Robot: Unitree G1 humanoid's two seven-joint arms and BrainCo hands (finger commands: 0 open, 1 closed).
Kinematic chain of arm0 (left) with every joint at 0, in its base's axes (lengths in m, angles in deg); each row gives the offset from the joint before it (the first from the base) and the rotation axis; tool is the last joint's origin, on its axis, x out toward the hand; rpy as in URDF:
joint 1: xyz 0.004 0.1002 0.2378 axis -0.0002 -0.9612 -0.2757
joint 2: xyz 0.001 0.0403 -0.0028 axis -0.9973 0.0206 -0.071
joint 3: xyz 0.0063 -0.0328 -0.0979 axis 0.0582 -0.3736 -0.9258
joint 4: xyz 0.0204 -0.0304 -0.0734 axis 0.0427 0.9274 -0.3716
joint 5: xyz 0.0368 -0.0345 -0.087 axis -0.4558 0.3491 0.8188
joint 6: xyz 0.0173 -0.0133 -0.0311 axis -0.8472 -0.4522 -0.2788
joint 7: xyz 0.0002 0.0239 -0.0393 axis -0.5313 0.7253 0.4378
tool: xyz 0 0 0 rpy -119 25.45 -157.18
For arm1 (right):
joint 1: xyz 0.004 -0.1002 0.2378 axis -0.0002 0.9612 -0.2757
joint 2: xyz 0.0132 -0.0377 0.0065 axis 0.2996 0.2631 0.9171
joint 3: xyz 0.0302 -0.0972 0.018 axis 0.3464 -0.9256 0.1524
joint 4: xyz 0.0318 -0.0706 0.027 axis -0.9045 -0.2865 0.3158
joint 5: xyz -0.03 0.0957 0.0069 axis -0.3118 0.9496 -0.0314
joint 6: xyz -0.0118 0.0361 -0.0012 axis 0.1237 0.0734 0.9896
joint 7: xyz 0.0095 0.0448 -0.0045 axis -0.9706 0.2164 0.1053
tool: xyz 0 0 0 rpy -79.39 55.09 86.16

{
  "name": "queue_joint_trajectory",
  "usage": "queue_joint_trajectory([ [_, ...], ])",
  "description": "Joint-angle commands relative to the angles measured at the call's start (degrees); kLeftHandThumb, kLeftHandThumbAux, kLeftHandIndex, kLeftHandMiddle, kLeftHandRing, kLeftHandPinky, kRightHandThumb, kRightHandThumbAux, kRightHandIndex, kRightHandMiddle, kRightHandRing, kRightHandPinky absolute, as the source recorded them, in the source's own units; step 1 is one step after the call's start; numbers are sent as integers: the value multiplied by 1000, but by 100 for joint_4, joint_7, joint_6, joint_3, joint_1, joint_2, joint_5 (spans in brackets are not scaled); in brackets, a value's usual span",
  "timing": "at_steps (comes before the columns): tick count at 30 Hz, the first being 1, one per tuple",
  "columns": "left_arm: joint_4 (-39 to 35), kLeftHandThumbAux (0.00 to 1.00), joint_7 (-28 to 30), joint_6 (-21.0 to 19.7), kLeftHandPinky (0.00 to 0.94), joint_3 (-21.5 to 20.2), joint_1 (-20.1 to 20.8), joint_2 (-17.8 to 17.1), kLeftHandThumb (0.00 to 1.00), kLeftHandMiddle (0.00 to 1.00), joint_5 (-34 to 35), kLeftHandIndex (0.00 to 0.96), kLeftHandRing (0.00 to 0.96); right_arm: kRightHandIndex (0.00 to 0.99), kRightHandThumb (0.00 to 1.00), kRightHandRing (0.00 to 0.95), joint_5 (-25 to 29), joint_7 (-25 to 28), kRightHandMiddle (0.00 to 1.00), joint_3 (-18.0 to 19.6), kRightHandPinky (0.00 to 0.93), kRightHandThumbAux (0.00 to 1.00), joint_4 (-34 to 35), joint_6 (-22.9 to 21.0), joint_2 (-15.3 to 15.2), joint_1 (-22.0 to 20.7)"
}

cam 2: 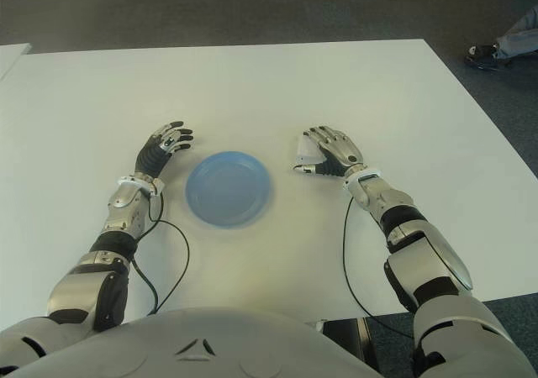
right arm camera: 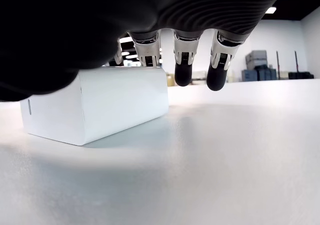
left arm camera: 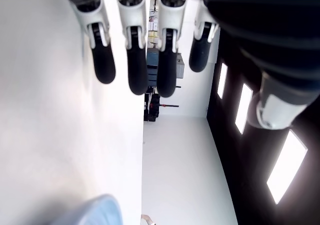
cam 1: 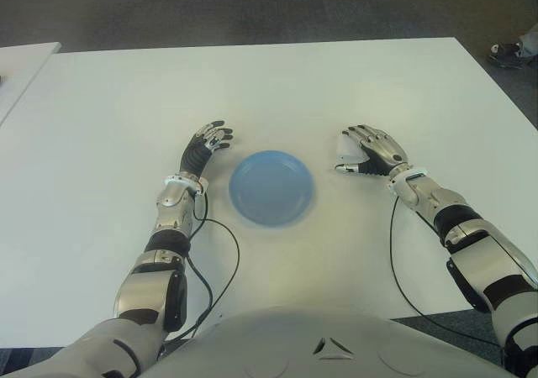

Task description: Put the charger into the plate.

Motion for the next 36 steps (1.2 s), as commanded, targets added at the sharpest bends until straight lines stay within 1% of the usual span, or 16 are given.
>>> queue_joint_trajectory([
  [1,30,499,65,-182,304,-12,-207,-35,0,316,24,228,315,0,302,0,-79,131,0,-171,0,155,-268,-87,107,125],
  [19,-260,497,115,-262,304,-7,-375,-57,0,318,52,235,318,0,301,0,-72,21,0,-357,0,164,-628,-157,245,148],
  [25,-369,494,98,-273,311,2,-437,-51,0,323,48,236,323,0,299,0,-72,-14,0,-381,0,182,-674,-161,269,171],
  [36,-542,497,115,-314,309,-4,-534,-62,0,326,72,237,323,0,282,0,-110,-253,0,-481,6,191,-693,-73,310,269],
])
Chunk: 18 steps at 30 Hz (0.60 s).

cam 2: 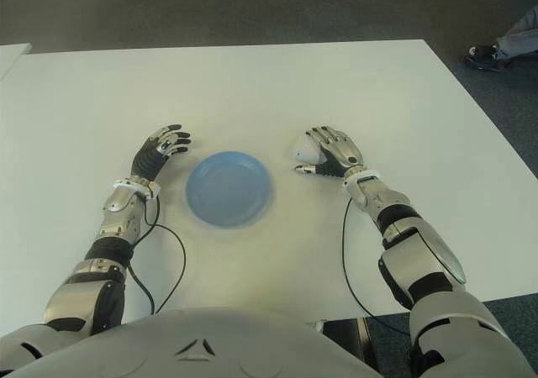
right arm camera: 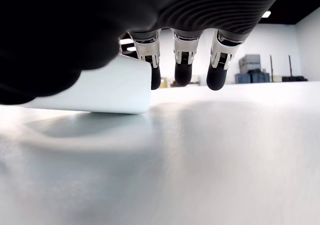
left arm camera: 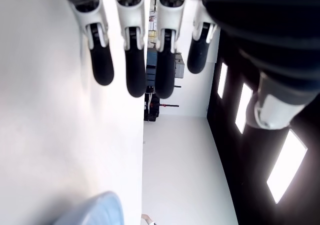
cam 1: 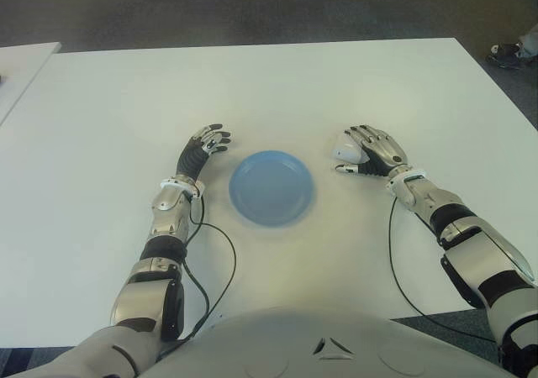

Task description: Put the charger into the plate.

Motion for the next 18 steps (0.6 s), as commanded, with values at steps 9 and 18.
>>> queue_joint_trajectory([
  [9,-68,499,85,-147,311,14,-237,-49,0,333,25,245,328,0,282,0,-155,73,0,-338,19,207,-300,-13,220,447],
  [18,-175,494,111,-191,315,12,-295,-60,0,338,39,252,332,0,297,0,-125,86,0,-387,31,221,-353,-38,283,474],
])
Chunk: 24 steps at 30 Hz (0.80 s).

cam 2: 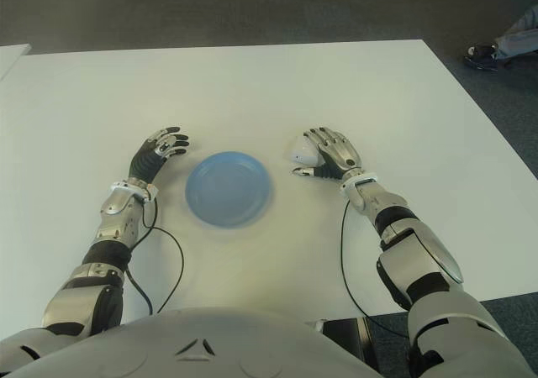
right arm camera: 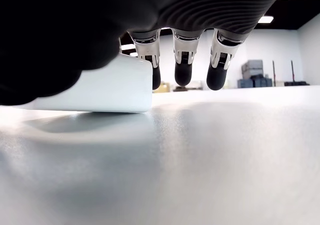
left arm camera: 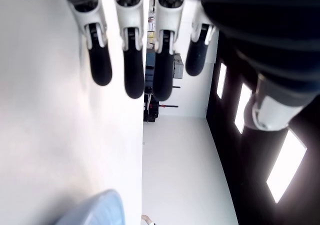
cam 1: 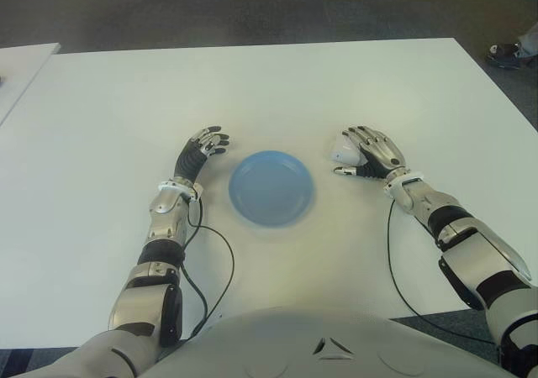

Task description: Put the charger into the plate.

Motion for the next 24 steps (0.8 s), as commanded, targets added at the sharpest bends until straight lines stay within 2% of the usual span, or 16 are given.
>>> queue_joint_trajectory([
  [1,-9,494,86,-157,316,11,-182,-31,0,339,33,252,332,0,296,1,-132,331,1,-240,31,220,-234,-43,214,435],
  [13,-95,491,58,-129,323,30,-241,-23,0,346,-4,263,337,0,312,31,-122,180,54,-253,32,156,-199,9,249,451],
  [21,-110,493,23,-151,321,35,-245,-14,0,351,-11,268,345,7,301,90,-133,-44,113,-271,122,175,-207,25,286,440],
  [24,-94,490,18,-142,321,33,-240,-11,0,353,-12,267,347,46,301,157,-150,-173,174,-286,206,206,-205,12,311,430],
])
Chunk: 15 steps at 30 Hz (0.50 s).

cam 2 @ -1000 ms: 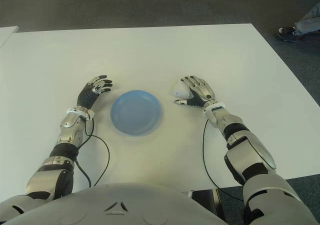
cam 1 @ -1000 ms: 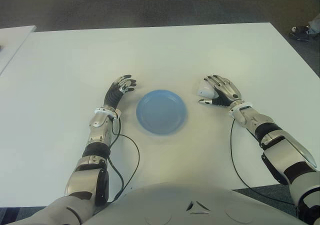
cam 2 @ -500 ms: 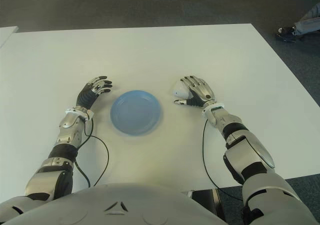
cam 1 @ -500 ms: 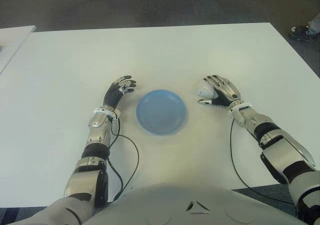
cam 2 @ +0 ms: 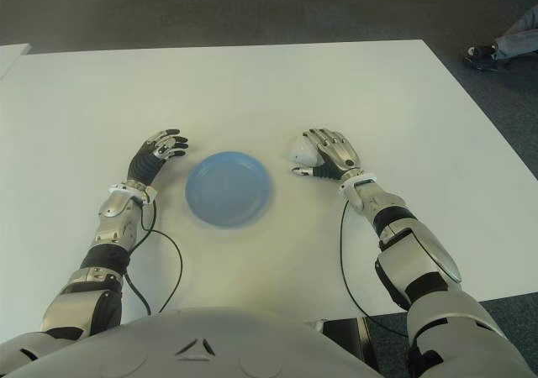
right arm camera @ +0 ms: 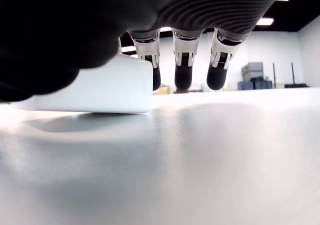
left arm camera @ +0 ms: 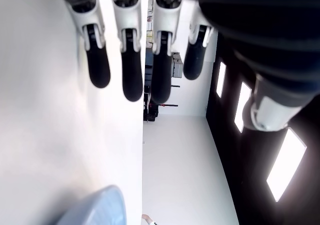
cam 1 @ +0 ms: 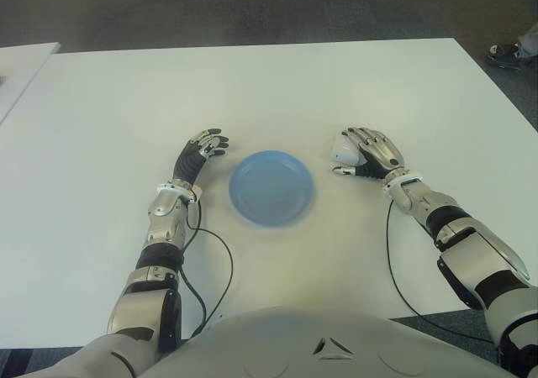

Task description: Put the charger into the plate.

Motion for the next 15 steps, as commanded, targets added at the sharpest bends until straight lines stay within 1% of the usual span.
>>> queue_joint_trajectory([
  [1,96,489,-2,-93,321,15,-93,-1,0,354,-11,267,347,61,303,183,-140,-25,198,-206,235,215,-173,15,241,425],
  [3,119,490,2,-66,320,12,-85,3,0,355,-10,267,348,124,317,248,-135,-110,260,-208,303,237,-168,39,242,419],
  [4,129,492,3,-54,322,12,-82,6,0,356,-11,268,349,176,333,301,-133,-145,309,-210,361,254,-167,54,241,417],
  [5,137,493,4,-42,322,11,-80,9,0,356,-10,268,350,195,338,320,-133,-187,326,-215,382,260,-168,76,237,416],
  [6,148,494,5,-27,324,12,-77,13,0,358,-10,269,351,235,353,367,-146,-262,369,-230,431,275,-171,111,231,414],
  [7,156,497,5,-17,326,12,-74,17,0,360,-11,272,353,282,377,432,-157,-315,433,-243,491,302,-176,134,227,413],
  [8,166,497,5,-6,327,13,-70,21,0,361,-10,272,354,300,386,455,-195,-413,455,-277,513,311,-177,160,220,404],
  [9,175,500,5,2,328,13,-66,24,0,364,-10,276,356,345,417,510,-221,-481,512,-303,564,341,-181,175,215,397],
  [10,181,502,5,8,329,14,-63,26,0,366,-9,278,357,375,438,545,-235,-524,549,-322,598,359,-187,182,214,392],
  [11,192,503,1,13,330,16,-58,27,0,366,-12,278,357,385,446,557,-272,-620,562,-359,610,366,-194,188,209,385],
  [13,207,506,-7,16,328,19,-52,27,0,366,-18,280,356,465,504,617,-324,-815,626,-424,669,409,-202,191,205,377],
  [14,211,507,-8,18,327,20,-50,27,0,366,-18,280,355,481,515,628,-334,-898,638,-446,679,417,-204,192,208,376],
  [15,219,508,-11,19,326,21,-43,27,0,366,-19,281,355,517,540,649,-333,-945,660,-460,697,438,-211,194,211,371],
])
